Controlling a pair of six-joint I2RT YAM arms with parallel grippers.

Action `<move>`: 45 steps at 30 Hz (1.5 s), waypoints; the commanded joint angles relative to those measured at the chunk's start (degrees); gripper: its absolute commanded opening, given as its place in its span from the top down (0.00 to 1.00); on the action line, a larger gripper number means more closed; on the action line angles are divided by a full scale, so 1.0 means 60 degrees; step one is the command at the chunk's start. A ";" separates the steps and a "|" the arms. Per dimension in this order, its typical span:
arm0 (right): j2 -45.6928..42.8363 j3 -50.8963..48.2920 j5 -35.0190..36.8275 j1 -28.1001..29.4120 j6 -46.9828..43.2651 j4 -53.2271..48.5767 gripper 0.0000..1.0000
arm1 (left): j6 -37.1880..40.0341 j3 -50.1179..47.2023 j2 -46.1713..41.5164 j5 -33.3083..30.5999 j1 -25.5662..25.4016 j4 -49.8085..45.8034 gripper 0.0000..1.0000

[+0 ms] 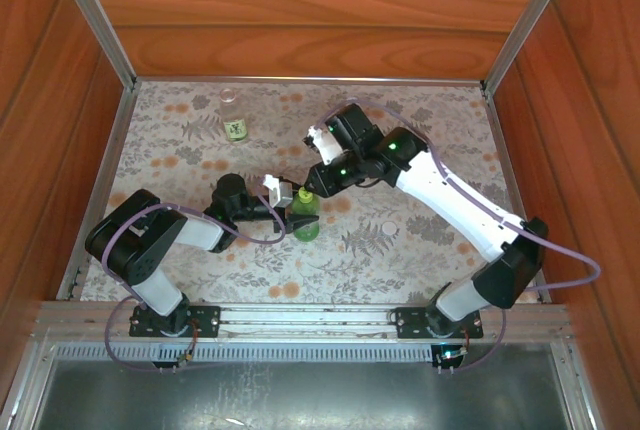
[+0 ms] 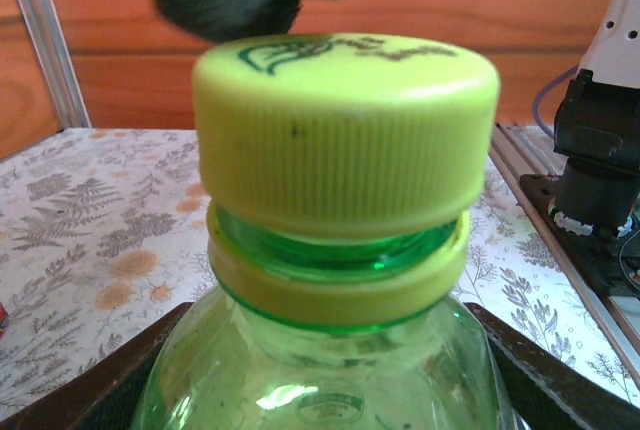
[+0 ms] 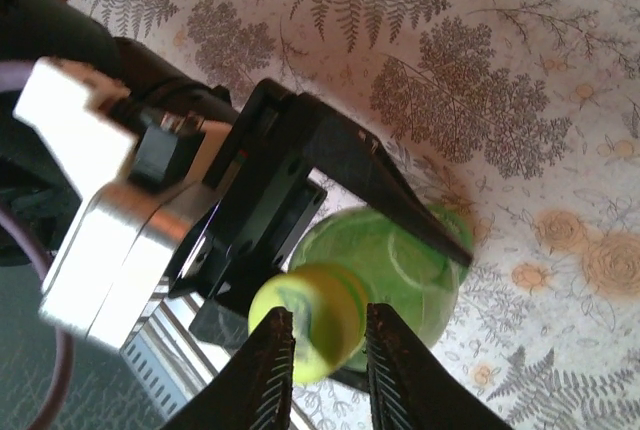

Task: Screw on the bottle caps

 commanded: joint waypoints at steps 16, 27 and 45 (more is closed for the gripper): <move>-0.1336 -0.1364 -0.1091 -0.0055 0.0511 0.0466 0.83 | 0.0123 -0.0064 0.0070 0.0051 0.0086 -0.0683 0.34; -0.0069 -0.0284 -0.1174 -0.0432 0.0194 0.0540 0.74 | 0.0135 -0.0117 0.0029 0.0024 0.0082 -0.0682 0.34; -0.1583 -0.2102 -0.2132 -0.0356 0.0610 0.0786 0.85 | 0.0121 -0.0045 0.0029 0.0068 0.0094 -0.0701 0.34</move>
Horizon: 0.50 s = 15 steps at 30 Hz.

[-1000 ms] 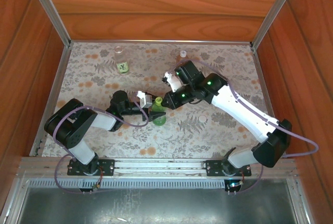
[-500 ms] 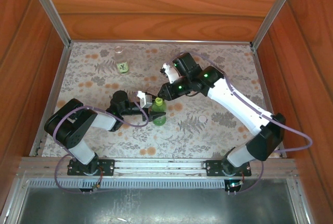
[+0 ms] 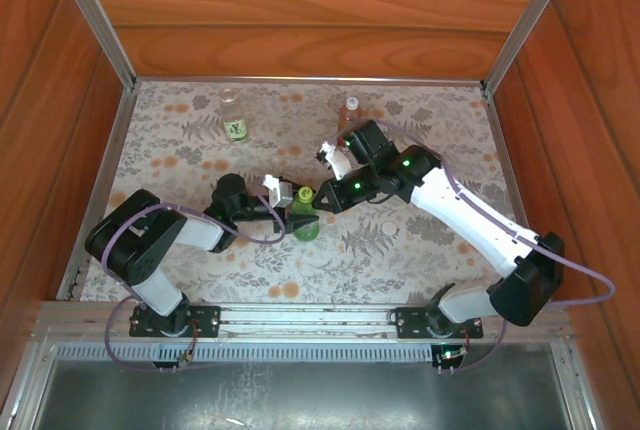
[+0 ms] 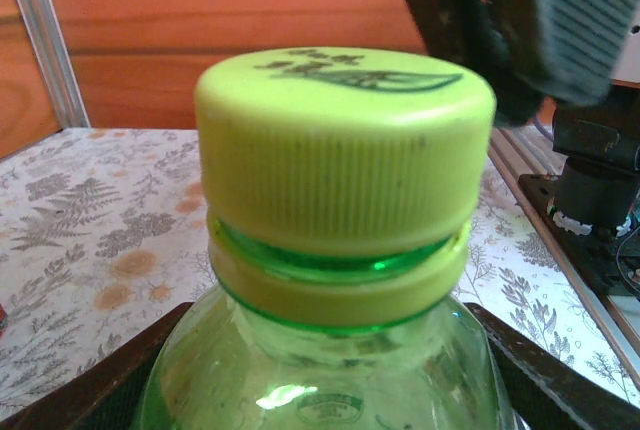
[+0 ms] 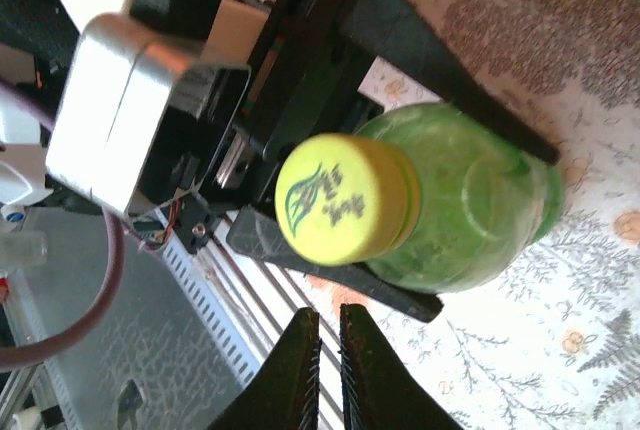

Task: Screw on the bottle caps

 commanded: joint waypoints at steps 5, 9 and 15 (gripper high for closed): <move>0.0254 0.0795 0.0652 -0.0122 0.0002 0.0041 0.72 | 0.0120 -0.0066 0.0041 0.0035 0.0100 -0.0689 0.34; 0.0983 0.1414 0.0543 -0.0203 -0.0224 -0.0050 0.69 | 0.0119 -0.0112 0.0012 0.0013 0.0089 -0.0696 0.34; 0.1210 0.1457 0.0035 -0.0204 -0.0358 -0.0168 0.78 | 0.0134 -0.0138 -0.0045 0.0010 0.0097 -0.0691 0.35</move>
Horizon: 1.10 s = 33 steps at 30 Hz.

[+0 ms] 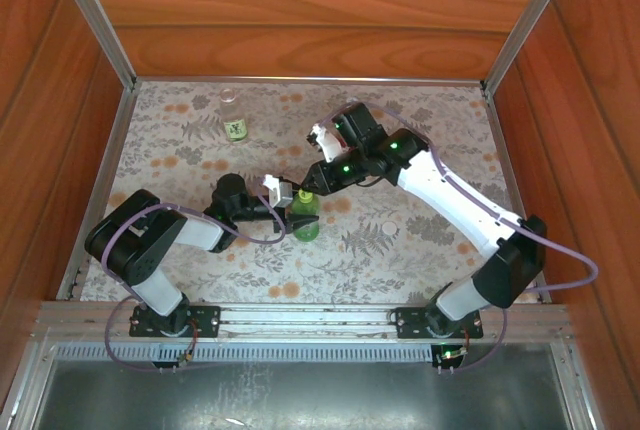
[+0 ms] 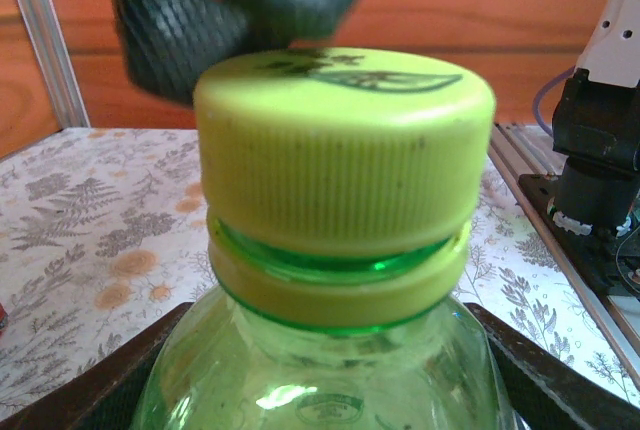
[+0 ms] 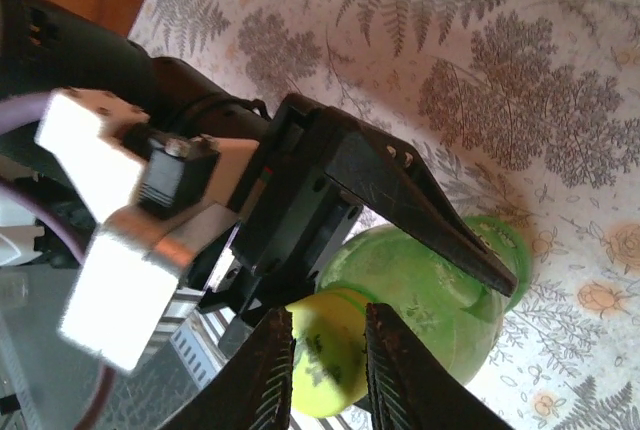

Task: Screw on the bottle caps

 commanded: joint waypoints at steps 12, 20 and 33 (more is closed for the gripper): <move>-0.1689 -0.1486 -0.0493 -0.0018 0.0632 0.0336 0.88 | 0.0131 -0.0096 0.0001 0.0032 0.0094 -0.0694 0.34; -0.0722 -0.0404 0.0321 -0.0193 0.0322 0.0328 0.71 | 0.0153 -0.0117 -0.0009 0.0061 0.0099 -0.0694 0.35; -0.0968 -0.1223 -0.1171 0.0038 0.0440 0.0241 0.82 | 0.0051 -0.0133 -0.0240 0.0107 0.0114 -0.0738 0.34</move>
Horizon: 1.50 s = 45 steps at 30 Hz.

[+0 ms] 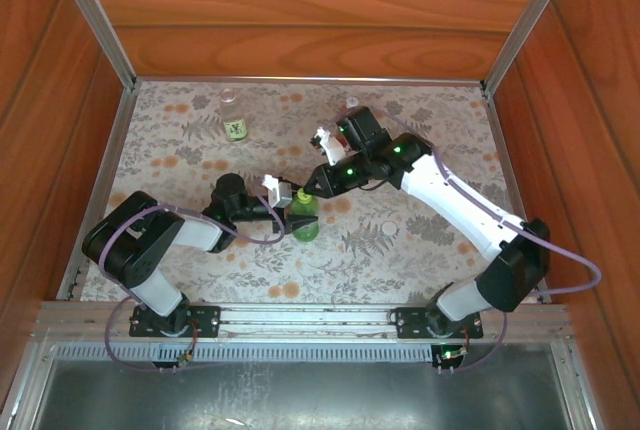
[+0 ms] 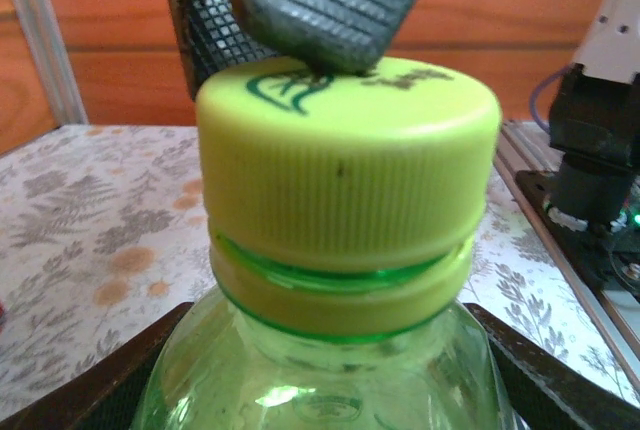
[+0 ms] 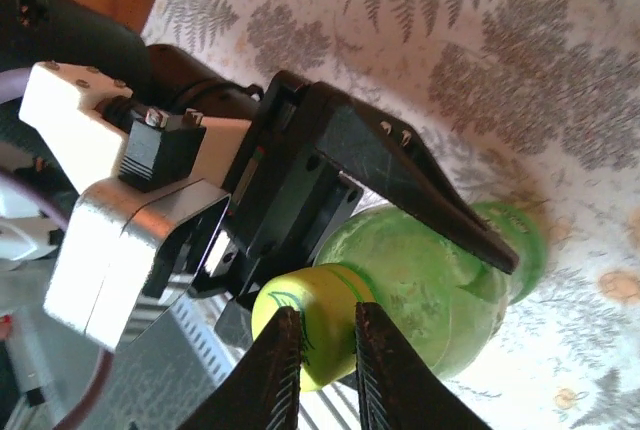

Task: Screw on the bottle caps

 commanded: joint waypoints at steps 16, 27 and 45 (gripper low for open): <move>-0.1390 -0.0210 0.2078 0.1319 -0.5905 -0.1649 0.34 | 0.0133 -0.0261 -0.0698 0.0101 0.0029 -0.0627 0.35; -0.2285 -0.0487 0.1432 0.1834 -0.9757 -0.0955 0.33 | 0.1361 -0.0305 -0.2593 0.0718 -0.0481 -0.2617 0.35; -0.0889 0.1021 0.0057 0.1832 -1.0010 -0.1568 0.49 | 0.1555 -0.0449 -0.3103 0.0666 -0.0708 -0.2832 0.35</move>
